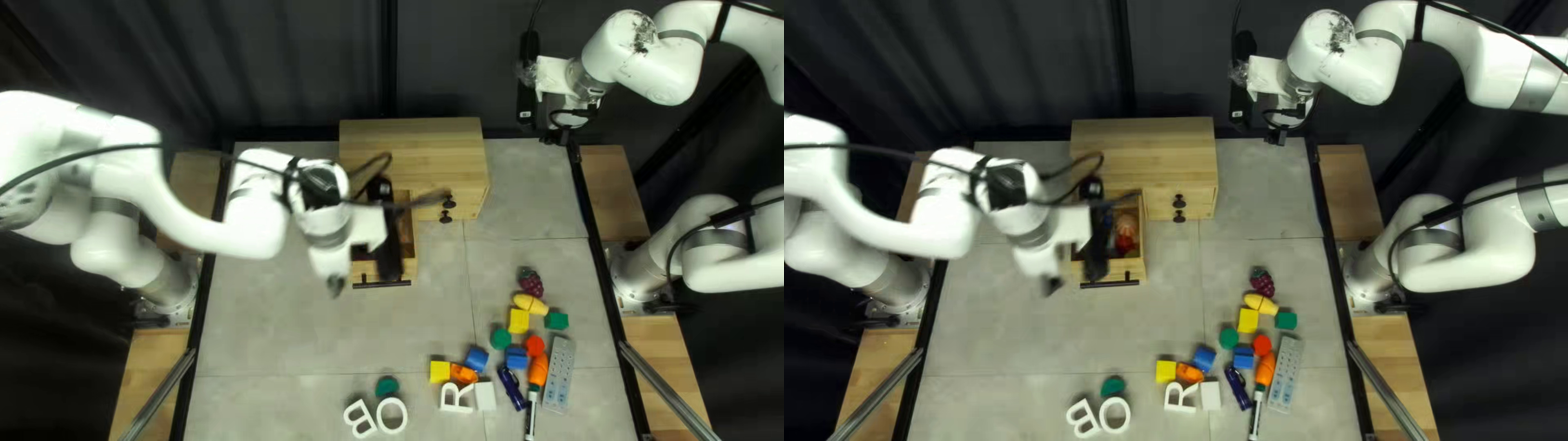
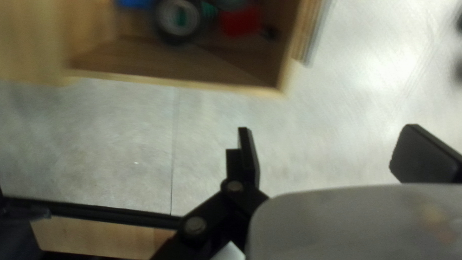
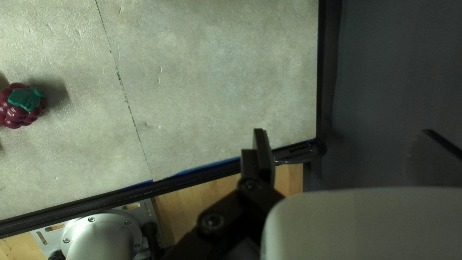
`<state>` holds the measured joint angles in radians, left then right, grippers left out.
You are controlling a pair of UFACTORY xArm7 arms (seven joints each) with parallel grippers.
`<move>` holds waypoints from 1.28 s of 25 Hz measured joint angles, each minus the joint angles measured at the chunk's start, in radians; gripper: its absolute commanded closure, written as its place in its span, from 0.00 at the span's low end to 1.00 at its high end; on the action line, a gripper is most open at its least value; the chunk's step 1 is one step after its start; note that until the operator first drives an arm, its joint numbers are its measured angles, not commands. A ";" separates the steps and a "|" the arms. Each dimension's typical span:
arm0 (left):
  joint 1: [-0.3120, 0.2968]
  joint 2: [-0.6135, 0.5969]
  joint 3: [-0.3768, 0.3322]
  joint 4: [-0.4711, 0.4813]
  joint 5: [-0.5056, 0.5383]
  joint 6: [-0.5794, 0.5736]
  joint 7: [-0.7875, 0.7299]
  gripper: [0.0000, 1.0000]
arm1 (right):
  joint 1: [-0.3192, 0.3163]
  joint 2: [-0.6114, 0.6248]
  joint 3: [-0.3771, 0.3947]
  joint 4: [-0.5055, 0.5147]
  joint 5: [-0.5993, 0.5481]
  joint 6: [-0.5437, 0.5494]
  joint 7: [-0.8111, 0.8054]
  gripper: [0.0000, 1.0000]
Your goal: Open drawers and place objects into drawer and close
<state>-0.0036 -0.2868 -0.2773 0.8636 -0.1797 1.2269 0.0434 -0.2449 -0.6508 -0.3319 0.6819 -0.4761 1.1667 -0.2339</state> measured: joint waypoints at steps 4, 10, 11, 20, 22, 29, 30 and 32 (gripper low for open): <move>-0.056 0.044 -0.036 0.016 -0.045 0.018 0.065 0.00 | 0.000 0.000 0.000 0.000 0.000 0.000 0.000 0.00; -0.132 0.078 -0.099 -0.014 -0.105 0.038 0.097 0.00 | 0.000 0.000 0.000 0.000 0.000 0.000 0.000 0.00; -0.143 0.078 -0.110 -0.021 -0.113 0.042 0.093 0.00 | 0.000 0.000 0.000 0.000 0.000 0.000 0.000 0.00; -0.245 0.112 -0.224 -0.068 -0.180 -0.008 0.023 0.00 | 0.000 0.000 0.000 0.000 0.000 0.000 0.000 0.00; -0.260 0.105 -0.242 -0.077 -0.189 -0.024 0.005 0.00 | 0.000 0.000 0.000 0.000 0.000 0.000 0.000 0.00; -0.298 0.097 -0.288 -0.072 -0.195 -0.040 -0.034 0.00 | 0.000 0.000 0.000 0.000 0.000 0.000 0.000 0.00; -0.301 0.094 -0.291 -0.072 -0.197 -0.041 -0.036 0.00 | 0.000 0.000 0.000 0.000 0.000 0.000 0.000 0.00; -0.305 0.090 -0.294 -0.074 -0.200 -0.045 -0.038 0.00 | 0.000 0.000 0.000 0.000 0.000 0.000 0.000 0.00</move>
<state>-0.3087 -0.1972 -0.5718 0.7893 -0.3798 1.1816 0.0049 -0.2449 -0.6508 -0.3320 0.6819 -0.4761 1.1667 -0.2339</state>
